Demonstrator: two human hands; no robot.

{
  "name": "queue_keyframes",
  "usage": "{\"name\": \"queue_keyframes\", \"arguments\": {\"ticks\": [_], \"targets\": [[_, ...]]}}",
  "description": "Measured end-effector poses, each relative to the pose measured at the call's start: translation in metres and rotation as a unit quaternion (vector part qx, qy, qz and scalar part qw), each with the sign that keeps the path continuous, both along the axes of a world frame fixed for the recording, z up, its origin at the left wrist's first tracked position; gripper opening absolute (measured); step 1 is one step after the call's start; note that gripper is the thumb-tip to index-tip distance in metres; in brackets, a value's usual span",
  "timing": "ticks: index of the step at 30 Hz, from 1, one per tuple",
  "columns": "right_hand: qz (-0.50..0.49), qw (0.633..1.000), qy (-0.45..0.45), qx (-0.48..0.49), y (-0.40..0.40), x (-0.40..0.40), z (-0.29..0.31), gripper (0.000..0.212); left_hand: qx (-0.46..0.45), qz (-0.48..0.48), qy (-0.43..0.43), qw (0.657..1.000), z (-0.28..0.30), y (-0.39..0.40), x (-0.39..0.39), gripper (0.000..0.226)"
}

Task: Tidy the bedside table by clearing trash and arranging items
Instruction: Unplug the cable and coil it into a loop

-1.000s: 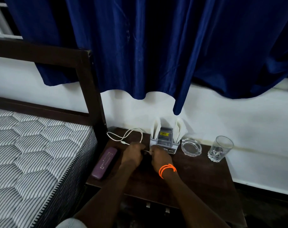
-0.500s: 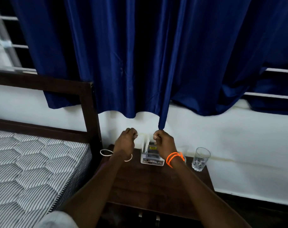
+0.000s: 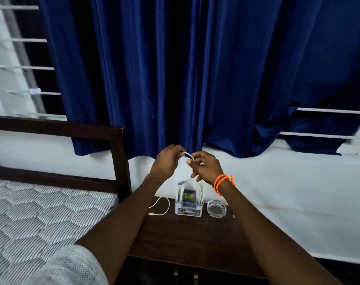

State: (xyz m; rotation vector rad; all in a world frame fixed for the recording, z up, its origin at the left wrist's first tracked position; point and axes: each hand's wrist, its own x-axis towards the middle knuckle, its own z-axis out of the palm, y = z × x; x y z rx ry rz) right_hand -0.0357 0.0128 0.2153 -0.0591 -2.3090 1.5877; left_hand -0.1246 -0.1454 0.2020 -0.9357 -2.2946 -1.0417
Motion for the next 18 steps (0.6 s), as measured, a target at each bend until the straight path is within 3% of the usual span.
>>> {"name": "queue_keyframes", "arguments": {"ticks": [5,8,13,18], "targets": [[-0.038,0.998,0.054,0.002,-0.005,0.003,0.042,0.007,-0.001,-0.026,0.021,0.999,0.053,0.005,0.017,0.012],[-0.060,0.993,0.103,0.006,-0.002,0.008,0.069,0.009,0.004,-0.009,0.005,1.000,0.073,0.002,0.021,0.011],[-0.076,0.989,0.123,0.016,0.002,0.018,0.093,0.013,0.008,0.019,-0.048,0.999,0.069,-0.004,0.026,0.020],[-0.113,0.982,0.124,-0.085,0.014,0.026,0.097,0.017,-0.051,0.043,-0.108,0.992,0.056,-0.012,0.036,0.011]]}}
